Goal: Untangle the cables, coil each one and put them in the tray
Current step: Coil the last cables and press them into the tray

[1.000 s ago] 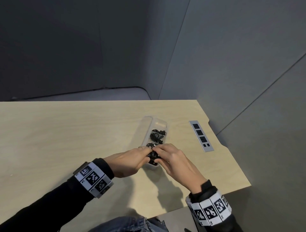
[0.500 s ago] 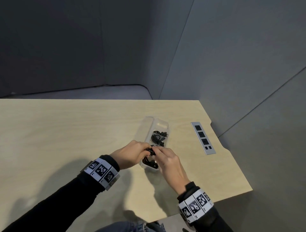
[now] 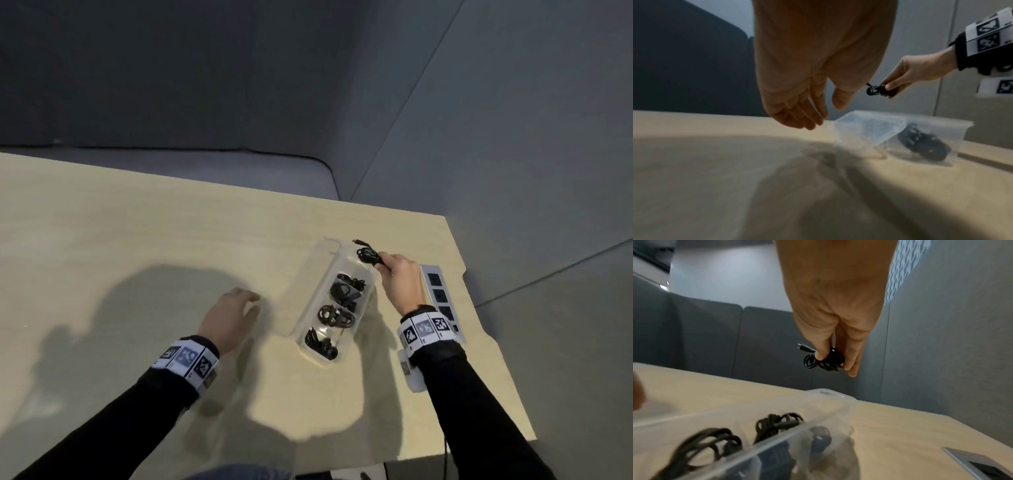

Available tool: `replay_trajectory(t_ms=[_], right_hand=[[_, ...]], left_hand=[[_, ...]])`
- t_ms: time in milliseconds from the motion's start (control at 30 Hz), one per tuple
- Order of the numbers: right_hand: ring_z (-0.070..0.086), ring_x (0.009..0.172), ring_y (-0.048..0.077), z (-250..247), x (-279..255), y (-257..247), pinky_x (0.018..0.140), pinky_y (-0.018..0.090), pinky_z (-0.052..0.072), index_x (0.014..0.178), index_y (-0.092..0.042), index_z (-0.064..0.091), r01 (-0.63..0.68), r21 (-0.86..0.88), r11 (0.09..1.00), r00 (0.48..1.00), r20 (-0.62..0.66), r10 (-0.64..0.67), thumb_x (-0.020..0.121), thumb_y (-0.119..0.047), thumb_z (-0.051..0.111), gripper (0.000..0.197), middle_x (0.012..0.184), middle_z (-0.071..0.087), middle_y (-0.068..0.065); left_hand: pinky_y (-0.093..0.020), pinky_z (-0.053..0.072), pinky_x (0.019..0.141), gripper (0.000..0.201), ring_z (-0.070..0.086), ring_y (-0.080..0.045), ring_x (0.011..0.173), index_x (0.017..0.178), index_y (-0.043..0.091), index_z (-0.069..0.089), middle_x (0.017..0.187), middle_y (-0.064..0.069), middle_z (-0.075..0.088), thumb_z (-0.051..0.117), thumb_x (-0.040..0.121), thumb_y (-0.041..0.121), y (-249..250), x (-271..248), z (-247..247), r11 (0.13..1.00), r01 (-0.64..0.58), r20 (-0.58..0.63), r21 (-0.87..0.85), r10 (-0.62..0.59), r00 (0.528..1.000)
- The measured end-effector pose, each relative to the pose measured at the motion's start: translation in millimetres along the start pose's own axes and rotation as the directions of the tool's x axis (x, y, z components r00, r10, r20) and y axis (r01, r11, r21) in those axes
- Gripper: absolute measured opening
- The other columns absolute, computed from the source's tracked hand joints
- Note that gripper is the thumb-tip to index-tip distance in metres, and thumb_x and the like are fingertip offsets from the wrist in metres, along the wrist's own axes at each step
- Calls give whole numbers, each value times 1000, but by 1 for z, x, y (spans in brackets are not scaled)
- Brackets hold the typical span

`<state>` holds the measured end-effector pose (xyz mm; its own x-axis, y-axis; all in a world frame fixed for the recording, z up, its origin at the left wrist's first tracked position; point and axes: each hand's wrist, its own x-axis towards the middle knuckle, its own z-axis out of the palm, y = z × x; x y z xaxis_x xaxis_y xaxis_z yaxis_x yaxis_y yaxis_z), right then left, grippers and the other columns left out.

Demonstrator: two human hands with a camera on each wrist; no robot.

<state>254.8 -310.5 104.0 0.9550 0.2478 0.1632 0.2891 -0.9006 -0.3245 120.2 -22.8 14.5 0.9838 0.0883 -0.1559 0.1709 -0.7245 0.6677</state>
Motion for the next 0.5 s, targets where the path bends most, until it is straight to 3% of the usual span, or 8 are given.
replay_trajectory(t_ms=[133,300,400,500], right_hand=[[59,70,33,19,26,14,61,28,31,87,2,65,-30,-108,994,987,152,46,89,-5,56,11,73,63,21],[58,69,31,35,42,19,61,29,33,90,0,66,-7,-92,996,984,175,23,89,-6,56,11,74,66,20],[60,89,35,42,45,22,71,35,40,97,-5,67,14,-179,984,970,240,30,91,-11,54,15,81,67,20],[50,107,30,45,45,21,82,38,34,104,-17,69,43,-390,920,971,232,53,94,-20,51,21,91,68,12]], left_hand=[[-44,48,87,23,56,-38,99,102,9,69,117,-14,60,55,87,19,-37,-5,2,986,59,-102,157,-43,994],[-47,51,80,23,57,-38,99,103,11,69,118,-12,61,60,83,17,-44,-3,2,978,49,-110,204,-27,994],[-46,51,79,25,55,-38,101,106,12,69,119,-11,60,65,81,14,-40,-3,1,977,69,-110,204,-47,993],[-45,50,81,27,54,-38,104,107,12,69,121,-10,59,65,80,14,-38,-3,2,979,77,-112,189,-56,992]])
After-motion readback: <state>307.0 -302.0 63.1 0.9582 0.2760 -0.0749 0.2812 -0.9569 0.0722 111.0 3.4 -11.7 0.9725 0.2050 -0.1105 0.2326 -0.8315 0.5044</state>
